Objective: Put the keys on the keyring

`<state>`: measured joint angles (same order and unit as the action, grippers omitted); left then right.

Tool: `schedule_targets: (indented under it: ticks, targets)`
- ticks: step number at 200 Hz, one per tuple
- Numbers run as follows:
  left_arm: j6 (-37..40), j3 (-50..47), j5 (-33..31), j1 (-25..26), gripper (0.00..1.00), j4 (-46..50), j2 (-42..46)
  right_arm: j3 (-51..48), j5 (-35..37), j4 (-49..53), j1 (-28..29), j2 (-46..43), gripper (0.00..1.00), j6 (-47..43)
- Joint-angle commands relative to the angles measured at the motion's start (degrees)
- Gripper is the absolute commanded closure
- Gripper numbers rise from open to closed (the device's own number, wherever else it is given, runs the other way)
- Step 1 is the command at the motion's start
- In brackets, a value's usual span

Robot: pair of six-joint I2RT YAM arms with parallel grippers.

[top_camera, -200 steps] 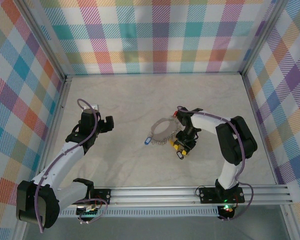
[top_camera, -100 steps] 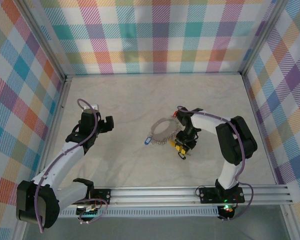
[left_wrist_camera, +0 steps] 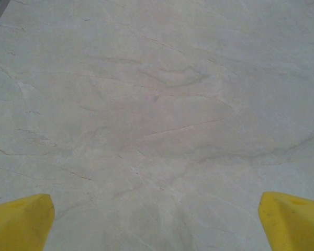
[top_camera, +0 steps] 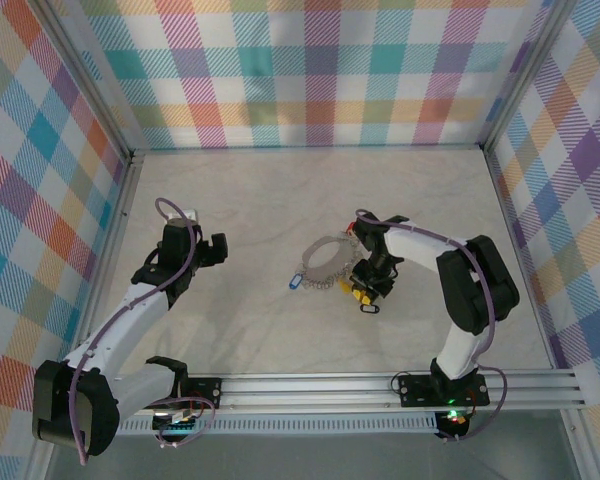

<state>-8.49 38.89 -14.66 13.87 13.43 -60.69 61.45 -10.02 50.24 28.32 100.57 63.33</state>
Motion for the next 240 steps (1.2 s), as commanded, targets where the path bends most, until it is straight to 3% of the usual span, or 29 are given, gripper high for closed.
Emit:
schedule_targets:
  ticks: [1, 14, 37, 60, 136, 183, 240]
  targets:
    - [0.4, 1.2, -0.6, 1.0, 0.0, 0.7, -0.1, -0.9, 0.6, 1.1, 0.2, -1.3, 0.83, -1.5]
    - [0.4, 1.3, -0.8, 1.0, 0.0, 0.8, -0.1, -0.8, 0.2, 1.1, 0.2, -0.7, 0.78, -2.0]
    - [0.4, 1.3, -1.0, 1.0, 0.0, 0.9, 0.0, -0.8, -1.2, -0.6, 0.3, -0.3, 0.55, -4.0]
    - [0.3, 1.3, -1.0, 1.0, 0.0, 0.8, 0.0, 0.2, -1.6, -0.2, 0.6, 0.6, 0.51, -5.7]
    - [0.2, 1.3, -1.6, 1.0, 0.0, 0.2, 0.1, 3.7, -0.1, 5.0, 0.9, 5.1, 0.59, -9.6]
    - [0.6, 1.3, -2.2, 1.0, 0.0, 0.3, 0.7, 3.8, 1.2, 6.0, 1.1, 4.3, 0.76, -10.3]
    - [0.5, 1.4, -2.3, 1.0, 0.0, 0.4, 0.7, 3.7, 1.5, 6.3, 1.1, 4.1, 0.79, -10.8]
